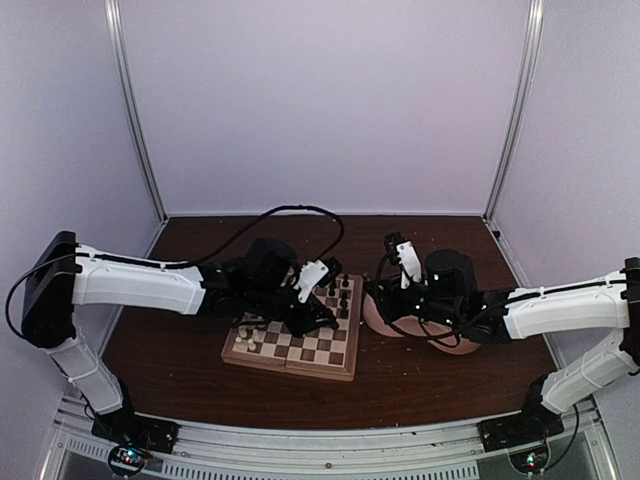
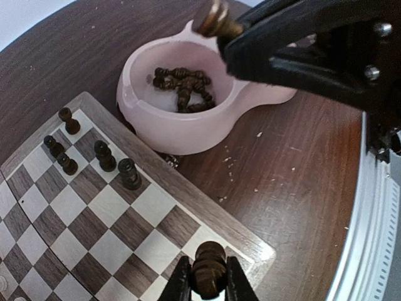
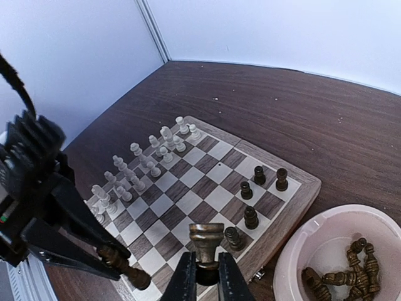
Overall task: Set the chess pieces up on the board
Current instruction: Place the king on the chessboard, then pass from the right arm to the left, then pass from the left arm to the right, then place the pawn on the chessboard.
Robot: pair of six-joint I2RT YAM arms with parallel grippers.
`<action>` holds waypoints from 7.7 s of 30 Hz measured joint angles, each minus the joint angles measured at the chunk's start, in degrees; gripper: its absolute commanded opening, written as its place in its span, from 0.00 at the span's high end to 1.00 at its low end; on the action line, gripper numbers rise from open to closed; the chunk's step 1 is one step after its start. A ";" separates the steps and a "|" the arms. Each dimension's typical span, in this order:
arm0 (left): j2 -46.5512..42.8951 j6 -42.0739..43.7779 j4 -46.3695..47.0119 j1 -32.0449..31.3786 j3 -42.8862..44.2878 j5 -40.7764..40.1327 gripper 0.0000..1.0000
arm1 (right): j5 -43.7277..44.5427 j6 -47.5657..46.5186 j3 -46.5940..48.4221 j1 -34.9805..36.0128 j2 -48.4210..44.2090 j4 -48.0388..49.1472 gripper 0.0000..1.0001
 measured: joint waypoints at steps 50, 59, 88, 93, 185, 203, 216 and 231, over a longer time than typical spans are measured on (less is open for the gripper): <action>-23.45 6.95 8.33 0.94 -18.10 -9.40 0.29 | -15.04 -2.40 4.50 -0.44 4.28 -2.75 0.92; -24.94 17.75 20.35 -0.02 -26.05 -7.93 0.31 | -19.47 -3.91 7.23 1.46 6.10 -5.03 0.91; -26.12 44.76 12.81 -4.02 -24.02 -1.77 0.38 | -39.26 -5.14 18.08 5.09 16.24 -11.61 0.91; -25.77 45.05 12.17 -4.02 -24.02 -1.64 0.41 | -41.92 -5.09 18.18 5.33 17.29 -12.76 0.91; -26.80 34.67 27.02 -4.02 -30.97 -0.04 0.67 | -39.47 5.68 9.27 6.38 14.16 11.02 0.96; -26.95 29.11 30.93 -3.98 -31.30 -10.97 0.32 | -22.88 -6.99 35.71 4.37 18.18 -34.01 1.00; -28.61 12.76 26.77 -2.10 -30.95 -33.94 0.02 | -7.39 -11.08 63.43 4.37 35.39 -64.08 0.97; -29.51 -7.93 6.86 6.58 -23.34 -38.88 0.02 | 2.40 -12.22 83.60 4.33 52.70 -82.09 0.94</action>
